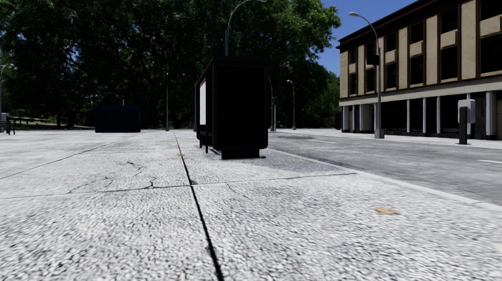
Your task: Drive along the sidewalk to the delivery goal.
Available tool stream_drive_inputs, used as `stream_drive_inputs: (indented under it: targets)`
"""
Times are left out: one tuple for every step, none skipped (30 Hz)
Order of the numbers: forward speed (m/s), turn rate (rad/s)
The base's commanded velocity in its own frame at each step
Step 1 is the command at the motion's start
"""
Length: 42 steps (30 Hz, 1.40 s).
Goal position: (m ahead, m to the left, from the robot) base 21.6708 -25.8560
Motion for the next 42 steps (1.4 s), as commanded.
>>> stream_drive_inputs:
  targets:
    - [0.00,0.00]
    - [0.00,0.00]
    - [0.00,0.00]
    - [0.00,0.00]
    - [0.00,0.00]
    - [0.00,0.00]
    - [0.00,0.00]
    - [0.00,0.00]
    - [0.00,0.00]
    - [0.00,0.00]
    - [0.00,0.00]
    - [0.00,0.00]
    - [0.00,0.00]
    - [0.00,0.00]
    - [0.00,0.00]
    - [0.00,0.00]
    - [0.00,0.00]
    - [0.00,0.00]
    - [0.00,0.00]
    - [0.00,0.00]
    - [0.00,0.00]
    - [0.00,0.00]
    - [0.00,0.00]
    - [0.00,0.00]
    - [0.00,0.00]
    - [0.00,0.00]
    - [0.00,0.00]
    - [0.00,0.00]
    - [0.00,0.00]
    - [0.00,0.00]
    - [2.00,0.37]
    - [2.00,0.37]
    - [2.00,0.70]
    - [2.00,0.70]
    - [2.00,0.70]
    - [2.00,0.68]
    - [2.00,0.68]
    - [2.00,0.68]
    - [2.00,0.68]
    - [2.00,0.68]
    - [2.00,0.68]
    - [2.00,0.68]
